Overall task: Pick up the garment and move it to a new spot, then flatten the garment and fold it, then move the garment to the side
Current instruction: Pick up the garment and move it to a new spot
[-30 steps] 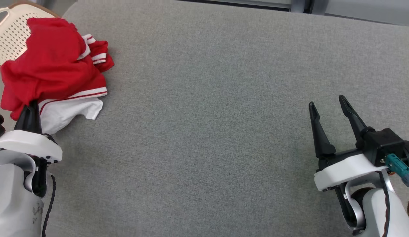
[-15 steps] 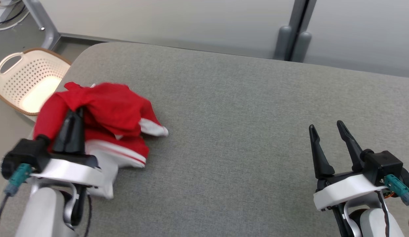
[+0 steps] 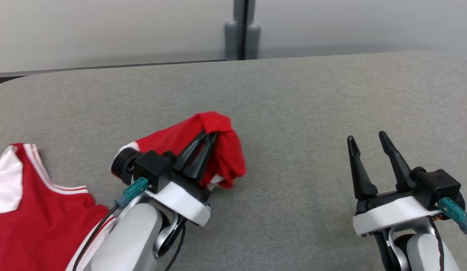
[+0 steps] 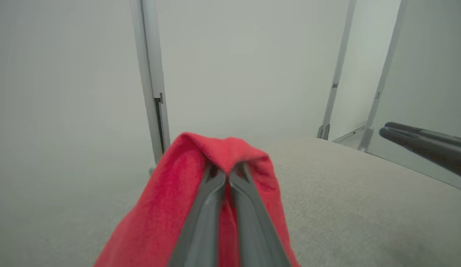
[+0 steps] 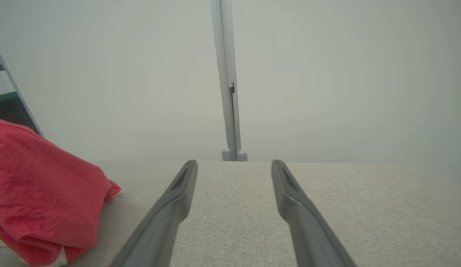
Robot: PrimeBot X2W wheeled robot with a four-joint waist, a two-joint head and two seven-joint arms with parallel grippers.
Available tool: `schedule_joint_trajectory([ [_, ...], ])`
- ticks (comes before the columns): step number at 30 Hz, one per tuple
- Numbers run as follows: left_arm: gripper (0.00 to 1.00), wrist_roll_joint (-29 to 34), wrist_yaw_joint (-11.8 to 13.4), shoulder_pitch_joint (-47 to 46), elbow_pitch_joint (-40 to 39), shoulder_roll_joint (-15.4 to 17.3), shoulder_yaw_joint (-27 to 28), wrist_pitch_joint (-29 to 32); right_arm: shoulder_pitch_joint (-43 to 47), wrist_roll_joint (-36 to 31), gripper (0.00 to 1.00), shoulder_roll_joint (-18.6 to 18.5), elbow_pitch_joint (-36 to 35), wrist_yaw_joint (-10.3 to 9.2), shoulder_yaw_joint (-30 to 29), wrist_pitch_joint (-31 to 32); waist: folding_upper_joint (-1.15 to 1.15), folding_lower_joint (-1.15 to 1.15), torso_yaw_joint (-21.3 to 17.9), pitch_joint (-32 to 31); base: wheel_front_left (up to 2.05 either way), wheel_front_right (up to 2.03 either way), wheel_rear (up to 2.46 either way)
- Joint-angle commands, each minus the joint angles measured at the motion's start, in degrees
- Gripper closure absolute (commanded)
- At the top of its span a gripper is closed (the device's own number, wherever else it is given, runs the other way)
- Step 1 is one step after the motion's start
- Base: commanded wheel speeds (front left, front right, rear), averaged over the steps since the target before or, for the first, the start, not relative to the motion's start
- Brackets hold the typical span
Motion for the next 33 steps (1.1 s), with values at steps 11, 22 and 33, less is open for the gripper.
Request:
schedule_joint_trajectory([
  [11,1.00,-4.3,0.0,-9.9,5.4,0.4,-14.1,2.6,0.5,3.7,0.00,-0.1,1.7,-0.01,-1.4,-4.7,0.00,0.00,-17.3,9.7,0.00,0.00,0.00],
  [22,0.00,-6.7,0.7,-7.1,4.4,3.3,-17.8,0.4,0.0,2.2,0.00,-0.1,3.3,-0.01,-2.8,-4.9,0.00,0.00,-10.6,5.9,0.00,0.00,0.00],
  [33,0.00,-10.2,8.6,5.1,-4.6,7.3,-2.7,-0.1,2.2,0.1,0.00,-0.1,2.1,-0.02,-4.1,-1.6,0.00,0.00,-4.7,-1.1,0.00,0.00,0.00],
])
